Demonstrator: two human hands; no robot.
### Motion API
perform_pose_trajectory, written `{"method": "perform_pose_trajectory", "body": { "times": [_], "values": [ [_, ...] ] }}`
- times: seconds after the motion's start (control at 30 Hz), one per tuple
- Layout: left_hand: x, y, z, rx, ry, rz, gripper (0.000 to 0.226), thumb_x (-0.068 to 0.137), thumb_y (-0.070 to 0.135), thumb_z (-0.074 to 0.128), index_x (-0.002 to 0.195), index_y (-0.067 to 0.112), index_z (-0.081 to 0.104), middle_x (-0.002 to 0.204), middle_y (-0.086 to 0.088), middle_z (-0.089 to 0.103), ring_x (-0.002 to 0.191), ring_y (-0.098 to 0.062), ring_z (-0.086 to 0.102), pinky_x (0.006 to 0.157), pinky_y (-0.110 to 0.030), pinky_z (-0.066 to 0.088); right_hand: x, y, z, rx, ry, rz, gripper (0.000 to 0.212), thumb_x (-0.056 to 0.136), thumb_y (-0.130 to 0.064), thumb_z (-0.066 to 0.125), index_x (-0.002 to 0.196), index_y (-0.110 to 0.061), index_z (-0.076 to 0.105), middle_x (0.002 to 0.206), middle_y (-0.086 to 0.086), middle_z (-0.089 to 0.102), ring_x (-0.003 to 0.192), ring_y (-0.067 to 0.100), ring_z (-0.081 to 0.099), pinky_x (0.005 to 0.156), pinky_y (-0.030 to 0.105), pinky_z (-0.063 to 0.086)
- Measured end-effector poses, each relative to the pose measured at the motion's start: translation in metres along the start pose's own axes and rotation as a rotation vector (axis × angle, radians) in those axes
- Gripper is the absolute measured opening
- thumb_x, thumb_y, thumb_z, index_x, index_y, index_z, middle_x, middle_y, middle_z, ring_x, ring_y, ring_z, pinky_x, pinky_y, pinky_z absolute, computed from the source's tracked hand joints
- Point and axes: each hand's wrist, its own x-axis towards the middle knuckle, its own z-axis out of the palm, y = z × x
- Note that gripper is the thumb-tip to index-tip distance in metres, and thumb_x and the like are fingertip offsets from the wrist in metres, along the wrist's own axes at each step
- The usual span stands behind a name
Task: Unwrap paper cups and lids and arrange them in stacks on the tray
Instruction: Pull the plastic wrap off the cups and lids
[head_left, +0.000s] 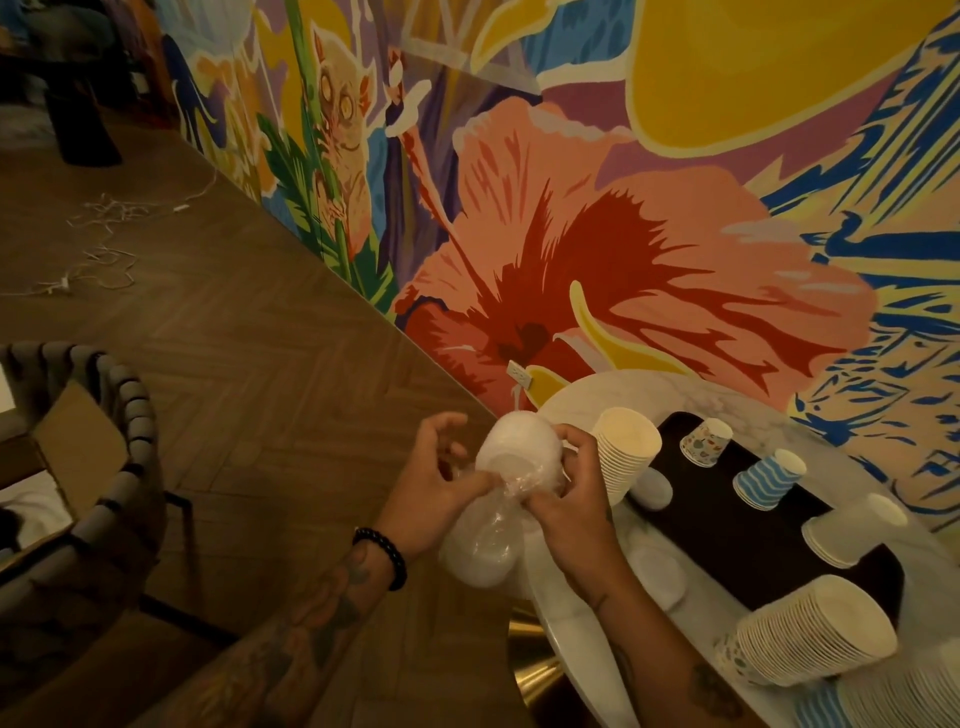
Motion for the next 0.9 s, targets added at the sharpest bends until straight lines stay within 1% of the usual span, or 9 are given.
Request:
{"method": "perform_pose_trajectory", "body": {
  "times": [0.1, 0.17, 0.27, 0.37, 0.47, 0.6, 0.7, 0.8, 0.9],
  "values": [
    [0.007, 0.001, -0.005, 0.018, -0.138, -0.025, 0.078, 0.062, 0.035, 0.077, 0.135, 0.036, 0.049, 0.130, 0.009, 0.046, 0.110, -0.014, 0.056, 0.079, -0.025, 0.051, -0.007, 0.005, -0.003, 0.049, -0.101, 0.041, 0.072, 0.080, -0.007, 0.080, 0.125, -0.054, 0.050, 0.130, -0.007, 0.062, 0.113, 0.012, 0.064, 0.078, 0.029, 0.060],
    [0.007, 0.000, -0.001, -0.056, -0.237, -0.097, 0.068, 0.069, 0.030, 0.080, 0.132, 0.029, 0.055, 0.127, 0.000, 0.059, 0.110, -0.019, 0.062, 0.073, -0.025, 0.054, -0.014, 0.011, -0.007, 0.040, -0.106, 0.046, 0.076, 0.084, -0.005, 0.077, 0.133, -0.055, 0.047, 0.137, -0.010, 0.057, 0.121, 0.012, 0.060, 0.087, 0.032, 0.059],
    [0.000, -0.005, 0.017, -0.051, -0.230, -0.186, 0.046, 0.084, 0.015, 0.075, 0.127, 0.019, 0.058, 0.118, -0.006, 0.065, 0.096, -0.019, 0.068, 0.065, -0.023, 0.055, -0.028, 0.024, -0.019, 0.029, -0.031, 0.041, 0.079, 0.090, -0.006, 0.071, 0.145, -0.052, 0.038, 0.148, -0.010, 0.047, 0.132, 0.011, 0.051, 0.099, 0.034, 0.055],
    [-0.008, -0.017, 0.044, -0.141, -0.215, -0.285, 0.038, 0.085, 0.015, 0.075, 0.120, 0.018, 0.061, 0.113, -0.006, 0.068, 0.088, -0.021, 0.071, 0.065, -0.027, 0.059, -0.045, 0.033, -0.040, -0.063, 0.086, -0.012, 0.061, 0.095, -0.013, 0.067, 0.133, -0.058, 0.050, 0.147, -0.019, 0.045, 0.138, 0.007, 0.043, 0.110, 0.041, 0.047],
    [-0.016, -0.028, 0.074, -0.148, -0.242, -0.387, 0.031, 0.086, 0.018, 0.075, 0.114, 0.017, 0.062, 0.110, -0.004, 0.070, 0.090, -0.024, 0.071, 0.069, -0.036, 0.061, -0.065, 0.045, -0.068, -0.246, 0.211, -0.039, 0.050, 0.098, -0.016, 0.056, 0.120, -0.061, 0.060, 0.142, -0.019, 0.049, 0.137, 0.001, 0.042, 0.112, 0.037, 0.044],
    [-0.018, -0.043, 0.107, -0.078, -0.284, -0.444, 0.035, 0.080, 0.032, 0.077, 0.108, 0.015, 0.066, 0.113, -0.007, 0.070, 0.101, -0.028, 0.068, 0.089, -0.050, 0.057, -0.094, 0.062, -0.113, -0.221, 0.360, 0.065, 0.044, 0.100, -0.017, 0.050, 0.104, -0.056, 0.070, 0.131, -0.012, 0.058, 0.123, 0.009, 0.057, 0.093, 0.040, 0.058],
    [-0.016, -0.050, 0.130, -0.096, -0.315, -0.531, 0.045, 0.074, 0.037, 0.077, 0.110, 0.012, 0.069, 0.116, -0.009, 0.070, 0.106, -0.027, 0.066, 0.099, -0.051, 0.052, -0.115, 0.070, -0.142, -0.128, 0.422, 0.146, 0.040, 0.102, -0.011, 0.054, 0.098, -0.046, 0.073, 0.117, -0.004, 0.068, 0.107, 0.015, 0.066, 0.077, 0.037, 0.062],
    [-0.013, -0.056, 0.155, -0.194, -0.306, -0.605, 0.032, 0.086, 0.024, 0.072, 0.114, 0.010, 0.066, 0.117, -0.011, 0.068, 0.104, -0.028, 0.068, 0.094, -0.043, 0.056, -0.134, 0.075, -0.164, -0.144, 0.440, 0.194, 0.023, 0.101, -0.015, 0.057, 0.103, -0.031, 0.072, 0.113, -0.007, 0.069, 0.105, 0.014, 0.066, 0.078, 0.037, 0.062],
    [-0.008, -0.059, 0.183, -0.192, -0.267, -0.593, 0.036, 0.086, 0.027, 0.074, 0.117, 0.012, 0.062, 0.117, -0.012, 0.067, 0.106, -0.031, 0.068, 0.083, -0.035, 0.060, -0.148, 0.079, -0.183, -0.146, 0.438, 0.226, 0.021, 0.101, -0.013, 0.057, 0.103, -0.028, 0.072, 0.112, -0.014, 0.069, 0.105, 0.007, 0.065, 0.073, 0.024, 0.059]
  ]
}}
